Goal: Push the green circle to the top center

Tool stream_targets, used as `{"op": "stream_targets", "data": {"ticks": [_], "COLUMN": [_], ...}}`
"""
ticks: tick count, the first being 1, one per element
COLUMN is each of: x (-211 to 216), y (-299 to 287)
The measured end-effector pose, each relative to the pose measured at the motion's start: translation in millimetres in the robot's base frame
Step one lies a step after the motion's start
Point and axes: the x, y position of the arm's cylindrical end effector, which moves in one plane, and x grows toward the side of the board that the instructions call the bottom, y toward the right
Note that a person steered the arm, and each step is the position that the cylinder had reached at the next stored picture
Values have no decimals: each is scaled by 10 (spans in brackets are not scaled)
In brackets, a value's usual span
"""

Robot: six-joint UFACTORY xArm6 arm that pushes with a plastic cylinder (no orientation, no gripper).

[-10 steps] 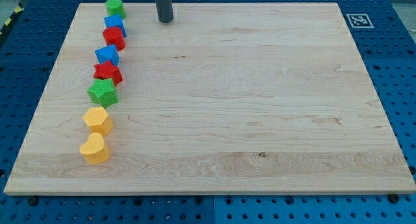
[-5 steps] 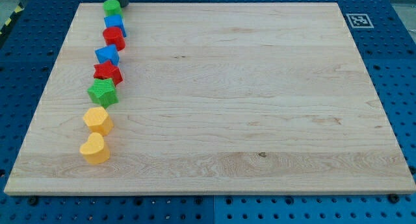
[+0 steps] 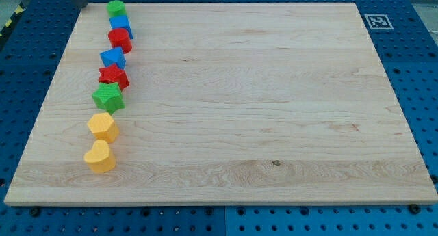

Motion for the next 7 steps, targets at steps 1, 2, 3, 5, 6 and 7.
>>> {"op": "stream_targets", "data": {"ticks": [1, 2, 3, 5, 6, 7], "x": [172, 330, 325, 289, 359, 397], "y": [0, 12, 121, 722, 897, 1080]}}
